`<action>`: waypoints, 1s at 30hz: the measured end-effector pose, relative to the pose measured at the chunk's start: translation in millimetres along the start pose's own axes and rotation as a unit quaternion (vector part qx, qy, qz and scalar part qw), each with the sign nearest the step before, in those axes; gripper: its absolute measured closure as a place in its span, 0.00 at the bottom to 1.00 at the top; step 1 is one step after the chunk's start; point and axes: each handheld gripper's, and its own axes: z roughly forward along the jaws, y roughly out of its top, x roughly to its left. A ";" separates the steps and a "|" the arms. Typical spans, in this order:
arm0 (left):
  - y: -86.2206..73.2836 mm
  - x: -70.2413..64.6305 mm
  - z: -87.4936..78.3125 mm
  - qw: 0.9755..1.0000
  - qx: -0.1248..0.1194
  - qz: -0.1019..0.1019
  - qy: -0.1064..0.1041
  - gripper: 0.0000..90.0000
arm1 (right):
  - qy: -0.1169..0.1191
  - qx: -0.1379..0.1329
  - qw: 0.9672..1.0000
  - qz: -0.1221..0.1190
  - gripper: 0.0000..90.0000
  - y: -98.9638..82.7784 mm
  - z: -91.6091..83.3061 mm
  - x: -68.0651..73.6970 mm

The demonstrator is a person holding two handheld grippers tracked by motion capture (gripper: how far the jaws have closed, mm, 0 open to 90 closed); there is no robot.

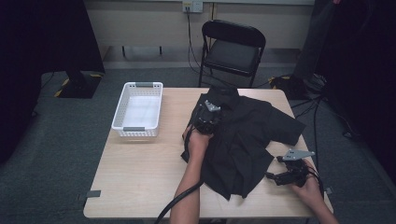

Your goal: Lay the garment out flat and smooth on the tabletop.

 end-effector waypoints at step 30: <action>-0.5 42.9 -53.2 0.998 -0.028 0.001 0.057 0.97 | 0.000 0.000 1.000 0.000 0.09 0.0 0.0 0.0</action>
